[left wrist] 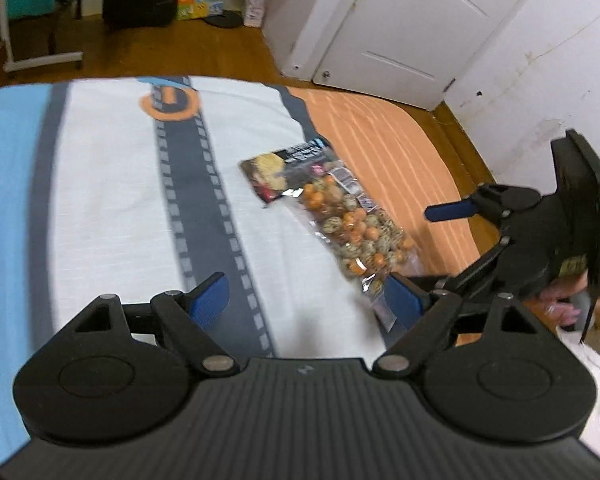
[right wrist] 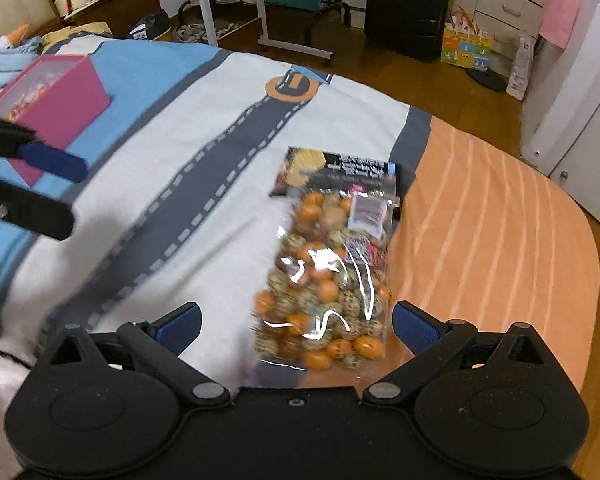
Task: Organize snacks
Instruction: 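Move both grippers to the second clear nut bag with black label, then grasp the nut bag with the left gripper while the right gripper grips it too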
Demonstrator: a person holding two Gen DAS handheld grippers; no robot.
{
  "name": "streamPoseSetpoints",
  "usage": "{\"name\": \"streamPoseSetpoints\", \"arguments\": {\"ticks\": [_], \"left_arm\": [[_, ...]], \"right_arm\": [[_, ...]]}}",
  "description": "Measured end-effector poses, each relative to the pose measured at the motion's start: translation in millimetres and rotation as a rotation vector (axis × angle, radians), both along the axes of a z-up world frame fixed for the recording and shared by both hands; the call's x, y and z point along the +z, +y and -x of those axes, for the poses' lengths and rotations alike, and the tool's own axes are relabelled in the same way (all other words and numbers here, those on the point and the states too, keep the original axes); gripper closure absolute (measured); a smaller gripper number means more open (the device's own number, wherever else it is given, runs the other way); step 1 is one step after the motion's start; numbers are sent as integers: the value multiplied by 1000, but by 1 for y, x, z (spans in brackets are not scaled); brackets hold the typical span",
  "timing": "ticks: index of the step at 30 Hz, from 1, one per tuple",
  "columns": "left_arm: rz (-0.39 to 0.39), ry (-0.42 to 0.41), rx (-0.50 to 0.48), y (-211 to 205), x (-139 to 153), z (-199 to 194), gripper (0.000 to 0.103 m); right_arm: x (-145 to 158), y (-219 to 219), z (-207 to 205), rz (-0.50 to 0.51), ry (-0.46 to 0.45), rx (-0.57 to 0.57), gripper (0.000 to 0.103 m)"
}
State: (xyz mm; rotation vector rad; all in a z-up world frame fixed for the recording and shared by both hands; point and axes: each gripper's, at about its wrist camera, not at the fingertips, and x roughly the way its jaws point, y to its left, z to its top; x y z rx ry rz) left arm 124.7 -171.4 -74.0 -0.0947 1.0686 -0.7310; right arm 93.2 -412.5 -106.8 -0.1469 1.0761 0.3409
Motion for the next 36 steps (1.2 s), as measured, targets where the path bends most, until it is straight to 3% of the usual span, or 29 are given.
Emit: {"name": "streamPoseSetpoints", "arguments": {"ticks": [7,10,13,16,24,31,36], "left_arm": [[59,139,3,-60,-61,-21,21],[68,165,18,-79,-83,-27,22],[73,163,33,-88,-96,-28,30],[76,111,33,-94,-97,-24,35],[103,52,36,-102,-100,-12,35],[122,89,24,-101,-97,-14,44],[134,121,36,-99,-90,-13,44]], "right_arm": [[-43,-7,1,47,-63,42,0],[-57,-10,-3,10,-18,44,0],[-63,-13,-1,-14,-50,28,0],[-65,-11,4,-2,-81,30,0],[-66,-10,5,-10,-145,37,3],[-56,-10,-9,-24,-54,32,7],[-48,-11,-13,-48,-19,37,8]]}}
